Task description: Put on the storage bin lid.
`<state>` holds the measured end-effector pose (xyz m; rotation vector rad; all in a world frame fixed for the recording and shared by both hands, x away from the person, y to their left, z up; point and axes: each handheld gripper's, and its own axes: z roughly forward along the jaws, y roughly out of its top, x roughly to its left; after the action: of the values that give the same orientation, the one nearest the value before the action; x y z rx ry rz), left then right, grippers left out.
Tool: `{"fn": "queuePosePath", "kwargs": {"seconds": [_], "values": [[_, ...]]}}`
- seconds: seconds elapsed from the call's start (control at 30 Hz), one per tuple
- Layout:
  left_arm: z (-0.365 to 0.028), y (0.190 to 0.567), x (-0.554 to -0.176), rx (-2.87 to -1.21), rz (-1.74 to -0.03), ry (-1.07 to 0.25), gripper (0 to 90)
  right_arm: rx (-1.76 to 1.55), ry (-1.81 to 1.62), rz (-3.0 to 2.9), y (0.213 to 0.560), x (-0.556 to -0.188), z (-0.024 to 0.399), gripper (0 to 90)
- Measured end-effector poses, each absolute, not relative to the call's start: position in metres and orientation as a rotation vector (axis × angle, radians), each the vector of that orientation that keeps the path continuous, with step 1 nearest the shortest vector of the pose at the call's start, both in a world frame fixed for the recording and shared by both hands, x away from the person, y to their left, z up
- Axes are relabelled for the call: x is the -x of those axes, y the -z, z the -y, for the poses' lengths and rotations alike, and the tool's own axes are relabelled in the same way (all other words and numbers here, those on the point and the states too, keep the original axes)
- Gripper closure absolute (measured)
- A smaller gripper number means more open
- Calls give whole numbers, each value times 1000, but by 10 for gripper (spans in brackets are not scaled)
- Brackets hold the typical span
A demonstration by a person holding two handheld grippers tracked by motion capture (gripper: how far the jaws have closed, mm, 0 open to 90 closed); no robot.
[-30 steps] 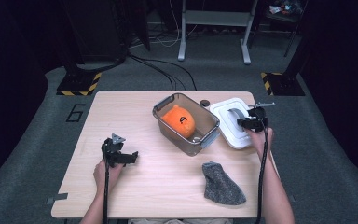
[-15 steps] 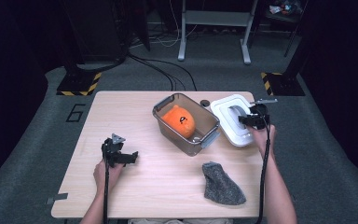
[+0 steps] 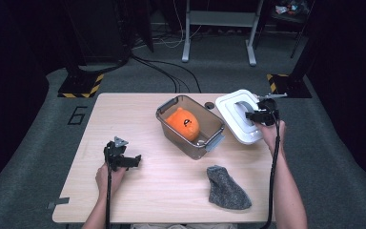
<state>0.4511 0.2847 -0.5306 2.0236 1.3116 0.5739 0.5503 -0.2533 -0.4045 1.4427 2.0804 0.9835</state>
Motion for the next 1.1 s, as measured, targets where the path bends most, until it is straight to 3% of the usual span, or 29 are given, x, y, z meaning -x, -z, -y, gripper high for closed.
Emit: {"fn": "queuePosePath", "kwargs": {"seconds": [1.1], "values": [[-285, 531, -451, -2022, -1312, -574, 1, -1358, -1081, -2143, 359, -553, 226, 665]]}}
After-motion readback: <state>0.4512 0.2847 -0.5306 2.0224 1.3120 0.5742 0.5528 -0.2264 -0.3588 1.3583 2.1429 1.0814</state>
